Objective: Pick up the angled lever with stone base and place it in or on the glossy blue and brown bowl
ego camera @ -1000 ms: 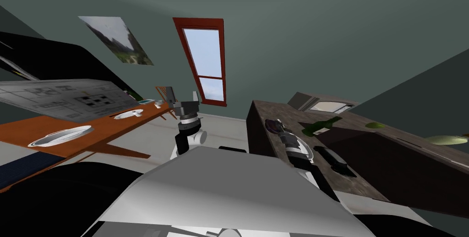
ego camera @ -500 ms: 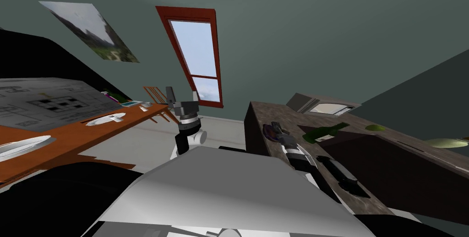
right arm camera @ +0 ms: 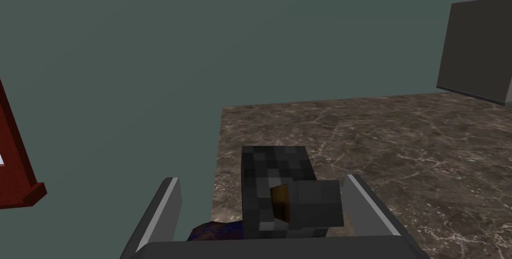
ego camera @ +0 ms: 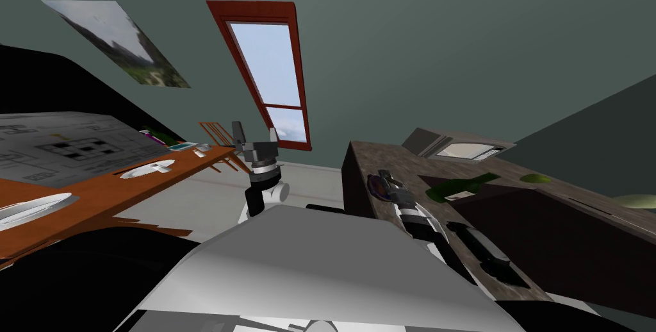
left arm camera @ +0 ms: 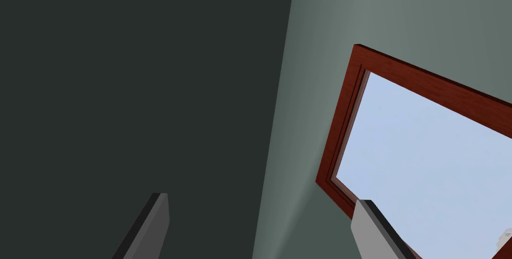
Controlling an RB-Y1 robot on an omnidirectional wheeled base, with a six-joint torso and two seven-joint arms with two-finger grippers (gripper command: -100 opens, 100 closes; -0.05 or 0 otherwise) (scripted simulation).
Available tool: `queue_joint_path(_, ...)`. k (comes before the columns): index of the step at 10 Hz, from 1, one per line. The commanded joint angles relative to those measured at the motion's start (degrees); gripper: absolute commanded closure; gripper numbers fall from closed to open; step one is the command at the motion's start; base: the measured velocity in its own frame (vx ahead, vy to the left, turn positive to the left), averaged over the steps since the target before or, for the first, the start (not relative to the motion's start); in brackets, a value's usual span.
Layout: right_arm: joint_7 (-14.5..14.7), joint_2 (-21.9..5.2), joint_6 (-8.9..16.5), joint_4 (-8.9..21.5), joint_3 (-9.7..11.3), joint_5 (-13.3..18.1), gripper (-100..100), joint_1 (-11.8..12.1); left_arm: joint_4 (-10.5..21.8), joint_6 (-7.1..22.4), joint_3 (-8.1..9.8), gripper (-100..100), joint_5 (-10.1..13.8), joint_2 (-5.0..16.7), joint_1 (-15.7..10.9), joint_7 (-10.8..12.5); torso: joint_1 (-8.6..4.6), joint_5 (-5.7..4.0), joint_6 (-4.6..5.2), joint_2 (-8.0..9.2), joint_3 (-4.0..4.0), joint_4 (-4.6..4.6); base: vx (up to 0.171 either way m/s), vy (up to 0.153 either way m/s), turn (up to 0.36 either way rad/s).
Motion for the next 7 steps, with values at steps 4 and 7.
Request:
queue_joint_path(4, -3.06, -1.46, -0.73, 1.22, -1.75, 0.80, -100, 0.27, 0.00, 0.00, 0.00, 0, 0.00, 0.00, 0.00, 0.00, 0.20, 0.05, 0.00, 0.06, 0.04, 0.02, -0.005, 0.027, 0.006)
queue_joint_path(7, -8.16, -4.38, -2.20, 3.63, -5.24, 2.41, -100, 0.81, 0.00, 0.00, -0.01, 0, 0.00, -0.01, 0.00, 0.00, 0.37, 0.10, 0.00, 0.07, 0.05, 0.02, -0.003, 0.084, 0.012)
